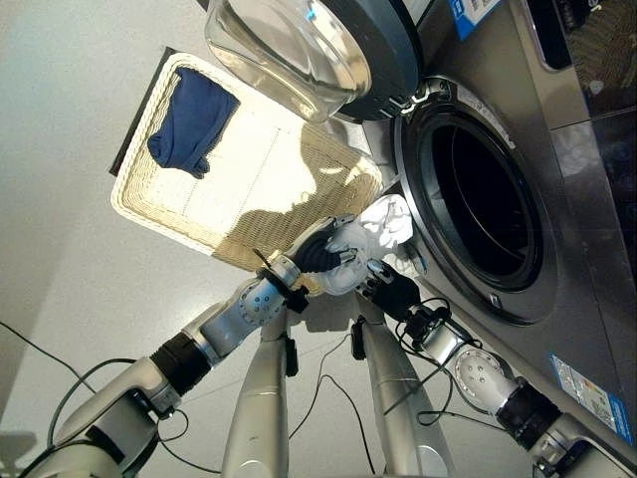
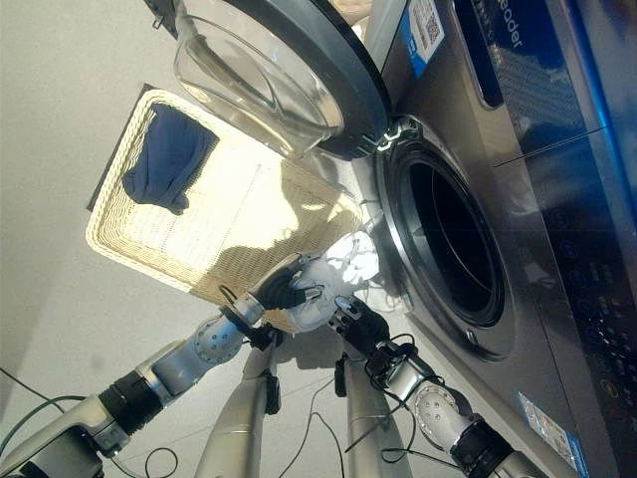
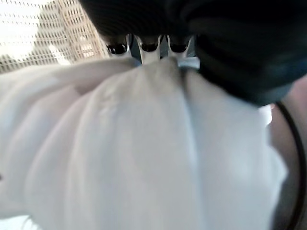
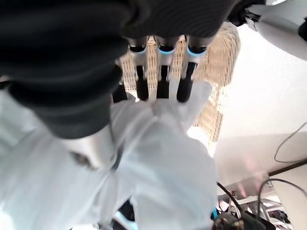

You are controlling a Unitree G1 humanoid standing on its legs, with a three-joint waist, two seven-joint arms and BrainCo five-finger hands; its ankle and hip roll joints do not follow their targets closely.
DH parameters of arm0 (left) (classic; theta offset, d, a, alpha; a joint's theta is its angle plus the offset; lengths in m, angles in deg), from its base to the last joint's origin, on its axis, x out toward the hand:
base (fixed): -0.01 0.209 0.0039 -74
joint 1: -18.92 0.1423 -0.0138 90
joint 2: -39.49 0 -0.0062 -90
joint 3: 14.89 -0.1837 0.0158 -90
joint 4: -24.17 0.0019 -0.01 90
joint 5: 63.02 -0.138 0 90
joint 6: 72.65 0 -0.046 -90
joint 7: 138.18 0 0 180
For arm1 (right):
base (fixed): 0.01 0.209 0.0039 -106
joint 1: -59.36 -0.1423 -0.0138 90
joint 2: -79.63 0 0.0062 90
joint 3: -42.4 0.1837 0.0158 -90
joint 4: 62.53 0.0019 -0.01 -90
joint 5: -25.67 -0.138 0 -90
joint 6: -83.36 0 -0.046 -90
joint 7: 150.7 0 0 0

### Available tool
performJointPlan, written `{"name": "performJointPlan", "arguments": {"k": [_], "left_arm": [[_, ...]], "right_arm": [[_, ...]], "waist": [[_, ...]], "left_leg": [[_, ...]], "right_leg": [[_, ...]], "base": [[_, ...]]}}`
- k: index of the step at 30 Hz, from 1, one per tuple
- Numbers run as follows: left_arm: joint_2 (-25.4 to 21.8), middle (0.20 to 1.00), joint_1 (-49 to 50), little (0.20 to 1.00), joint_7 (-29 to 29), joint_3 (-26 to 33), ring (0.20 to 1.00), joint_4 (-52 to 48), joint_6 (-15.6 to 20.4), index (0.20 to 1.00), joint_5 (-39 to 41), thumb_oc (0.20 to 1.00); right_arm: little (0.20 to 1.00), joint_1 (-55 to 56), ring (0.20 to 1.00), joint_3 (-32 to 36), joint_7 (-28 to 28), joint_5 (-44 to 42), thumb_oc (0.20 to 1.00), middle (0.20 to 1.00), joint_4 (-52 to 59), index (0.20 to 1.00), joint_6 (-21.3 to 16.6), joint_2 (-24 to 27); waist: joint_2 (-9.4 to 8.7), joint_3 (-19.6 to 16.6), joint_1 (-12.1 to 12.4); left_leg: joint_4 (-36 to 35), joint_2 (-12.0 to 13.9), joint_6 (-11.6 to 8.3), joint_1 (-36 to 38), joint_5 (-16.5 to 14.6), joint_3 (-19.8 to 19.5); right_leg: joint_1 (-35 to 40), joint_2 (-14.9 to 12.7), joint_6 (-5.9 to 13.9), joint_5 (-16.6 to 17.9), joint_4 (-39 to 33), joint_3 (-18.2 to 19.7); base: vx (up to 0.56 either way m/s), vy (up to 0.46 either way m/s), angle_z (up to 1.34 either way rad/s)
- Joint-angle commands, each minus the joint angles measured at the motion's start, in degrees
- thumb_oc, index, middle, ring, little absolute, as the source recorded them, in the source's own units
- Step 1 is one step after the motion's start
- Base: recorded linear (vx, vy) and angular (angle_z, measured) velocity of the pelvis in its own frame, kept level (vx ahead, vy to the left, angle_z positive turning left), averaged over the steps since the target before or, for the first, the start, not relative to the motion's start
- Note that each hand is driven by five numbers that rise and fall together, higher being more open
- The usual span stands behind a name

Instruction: Put the clothes into the washing machine.

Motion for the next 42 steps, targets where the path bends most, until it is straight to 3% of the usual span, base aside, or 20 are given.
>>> {"name": "performJointPlan", "arguments": {"k": [1,8,13,14,15,19,22,27,32,35,42], "left_arm": [[4.2,0.200,-1.2,0.200,4.7,-5.4,0.200,-7.1,4.5,0.200,-0.7,0.200],[3.5,0.200,-2.1,0.200,9.0,-7.5,0.200,-6.4,2.0,0.200,1.1,0.200],[3.0,0.200,-2.8,0.200,12.0,-8.8,0.200,-5.7,-2.1,0.200,0.7,0.200],[2.9,0.423,-2.9,0.423,11.3,-9.1,0.423,-5.5,-3.7,0.423,0.0,0.423],[2.9,1.000,-2.9,1.000,10.6,-9.2,1.000,-5.2,-4.6,1.000,-0.5,1.000],[2.9,1.000,-2.2,1.000,6.5,-8.7,1.000,-4.1,-6.2,1.000,-0.8,1.000],[3.2,1.000,-0.3,1.000,-0.6,-6.6,1.000,-3.7,-8.3,1.000,-0.8,1.000],[4.4,1.000,4.1,1.000,-18.4,-0.2,1.000,-0.9,-12.5,1.000,-1.7,1.000],[5.0,1.000,9.4,1.000,-30.1,8.1,1.000,0.4,-9.0,1.000,0.8,1.000],[5.2,1.000,11.2,1.000,-34.2,12.0,1.000,0.9,-6.7,1.000,1.8,1.000],[2.8,1.000,11.8,1.000,-37.3,21.2,1.000,3.5,-2.6,1.000,6.5,1.000]], "right_arm": [[0.200,-0.9,0.200,-4.4,2.4,-0.7,0.200,0.200,5.1,0.200,1.3,-4.2],[0.200,-1.0,0.200,-4.1,2.5,-0.9,0.200,0.200,3.9,0.200,0.4,-4.2],[0.200,-1.0,0.200,-4.1,2.0,-1.4,0.200,0.200,3.4,0.200,-0.4,-4.0],[0.200,-1.0,0.200,-4.1,2.1,-1.6,0.200,0.200,3.0,0.200,-1.0,-4.1],[0.200,-1.1,0.200,-4.1,1.9,-1.8,0.200,0.200,2.9,0.200,-1.3,-4.2],[0.200,-0.9,0.200,-3.6,2.2,-4.2,0.200,0.200,2.3,0.200,-3.6,-4.4],[0.200,-0.3,0.200,-2.6,2.8,-6.7,0.200,0.200,1.5,0.200,-6.1,-5.2],[0.200,1.2,0.200,0.2,4.6,-10.0,0.200,0.200,0.2,0.200,-9.6,-6.9],[0.200,3.1,0.200,3.7,8.2,-15.9,0.200,0.200,-0.3,0.200,-12.1,-8.5],[0.200,3.6,0.200,5.7,9.2,-17.8,0.200,0.200,-0.7,0.200,-13.1,-8.8],[0.200,3.5,0.200,12.7,6.0,-27.1,0.200,0.200,-2.6,0.200,-16.4,-9.8]], "waist": [[1.36,-0.4,-0.8],[1.28,-0.4,-1.2],[1.48,-0.4,-1.3],[1.55,-0.4,-1.3],[1.59,-0.4,-1.3],[1.77,-0.4,-1.2],[1.92,-0.4,-1.0],[2.42,-0.4,-0.3],[3.11,-0.4,0.6],[3.59,-0.4,0.8],[4.86,-0.4,0.7]], "left_leg": [[-4.3,-2.5,2.92,-2.5,7.2,-1.9],[-4.3,-2.5,2.88,-2.6,7.2,-2.3],[-4.3,-2.4,2.84,-2.7,7.2,-2.5],[-4.2,-2.3,2.84,-2.8,7.3,-2.5],[-4.3,-2.3,2.82,-2.8,7.3,-2.4],[-4.5,-2.1,2.66,-2.6,7.3,-2.0],[-4.5,-2.1,2.57,-2.5,7.3,-1.7],[-4.4,-2.1,2.53,-2.6,7.3,-2.1],[-4.3,-1.9,2.57,-2.5,7.2,-2.3],[-4.2,-1.8,2.49,-2.3,7.0,-2.4],[-4.0,-1.6,2.18,-1.7,6.8,-1.7]], "right_leg": [[1.6,1.6,3.70,1.3,0.7,0.0],[1.5,1.8,3.66,1.5,0.5,0.7],[1.4,1.8,3.68,1.2,1.0,0.8],[1.3,1.8,3.66,1.2,1.1,0.8],[1.4,1.8,3.65,1.2,1.0,0.7],[1.6,1.6,3.71,1.2,0.6,0.3],[1.8,1.4,3.77,1.4,0.1,-0.2],[1.8,1.3,3.69,1.0,0.2,-0.7],[2.0,1.1,3.58,0.3,0.7,-1.2],[2.3,0.9,3.58,0.0,0.8,-1.4],[2.6,0.8,3.31,-0.5,1.4,-1.2]], "base": [[0.00,0.000,0.00],[0.00,0.000,0.00],[0.00,-0.006,0.00],[0.00,0.000,0.00],[0.00,0.000,0.00],[0.00,0.000,0.00],[0.00,0.000,0.00],[0.00,-0.017,-0.01],[0.00,-0.017,0.00],[0.00,0.000,0.00],[0.01,0.018,-0.01]]}}
